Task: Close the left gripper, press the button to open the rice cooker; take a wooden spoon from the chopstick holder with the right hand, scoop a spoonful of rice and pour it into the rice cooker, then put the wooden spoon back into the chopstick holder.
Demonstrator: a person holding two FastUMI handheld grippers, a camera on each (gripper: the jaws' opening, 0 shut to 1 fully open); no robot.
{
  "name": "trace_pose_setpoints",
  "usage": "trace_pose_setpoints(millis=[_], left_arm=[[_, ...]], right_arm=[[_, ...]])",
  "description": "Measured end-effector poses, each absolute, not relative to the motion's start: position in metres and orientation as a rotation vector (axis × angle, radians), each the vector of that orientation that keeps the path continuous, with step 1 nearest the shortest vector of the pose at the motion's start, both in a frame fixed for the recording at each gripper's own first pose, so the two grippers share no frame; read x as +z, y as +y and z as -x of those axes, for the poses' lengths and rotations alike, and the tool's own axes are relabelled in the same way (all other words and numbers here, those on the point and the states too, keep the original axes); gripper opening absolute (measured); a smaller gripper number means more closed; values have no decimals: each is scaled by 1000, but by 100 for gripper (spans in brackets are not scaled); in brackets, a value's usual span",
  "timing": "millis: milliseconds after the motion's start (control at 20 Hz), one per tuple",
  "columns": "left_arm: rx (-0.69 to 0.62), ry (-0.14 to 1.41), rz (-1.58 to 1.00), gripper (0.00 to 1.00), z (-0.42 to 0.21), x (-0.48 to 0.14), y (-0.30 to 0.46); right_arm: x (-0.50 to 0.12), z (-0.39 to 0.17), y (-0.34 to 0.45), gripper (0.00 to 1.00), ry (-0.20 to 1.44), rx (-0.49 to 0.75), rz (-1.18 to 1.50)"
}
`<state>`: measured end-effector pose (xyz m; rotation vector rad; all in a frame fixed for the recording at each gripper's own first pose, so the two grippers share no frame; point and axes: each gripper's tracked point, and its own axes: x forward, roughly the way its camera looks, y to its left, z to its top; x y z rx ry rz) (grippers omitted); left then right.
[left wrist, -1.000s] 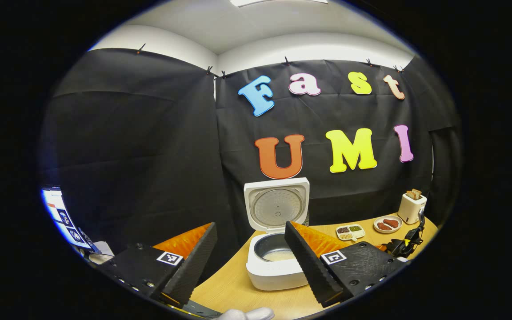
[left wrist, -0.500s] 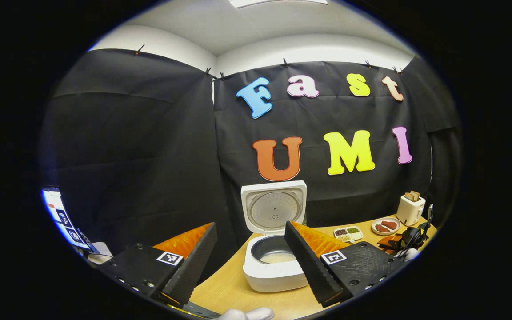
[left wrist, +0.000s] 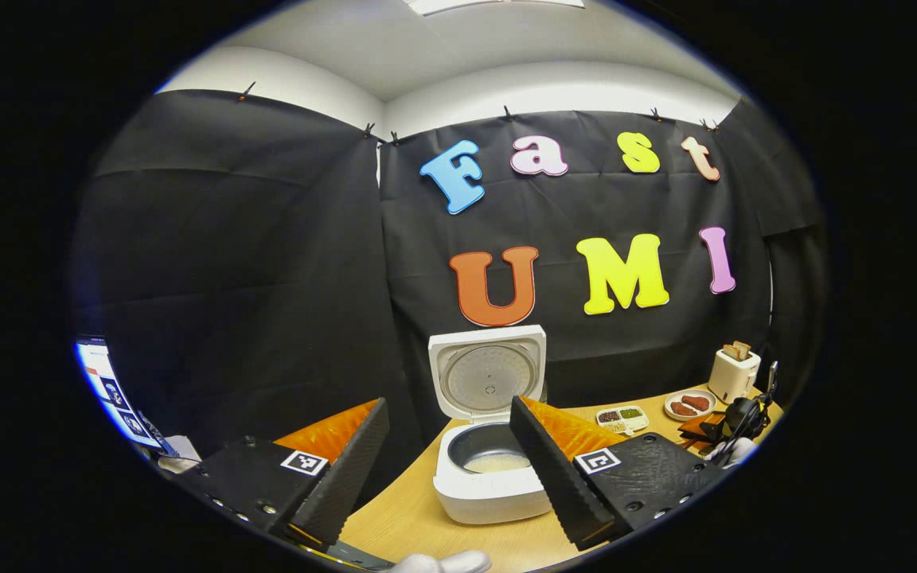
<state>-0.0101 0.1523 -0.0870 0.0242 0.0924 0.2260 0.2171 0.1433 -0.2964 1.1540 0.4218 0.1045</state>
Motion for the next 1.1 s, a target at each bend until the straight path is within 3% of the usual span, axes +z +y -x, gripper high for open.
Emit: trace_pose_setpoints(millis=[550,1100], left_arm=[[253,68,-18,97,13,-91,168],[338,96,0,97,33,-113,207]], right_arm=[[-217,-218,174,27,400,161,-1203],[-150,-259,346,29,468,322,-1235]])
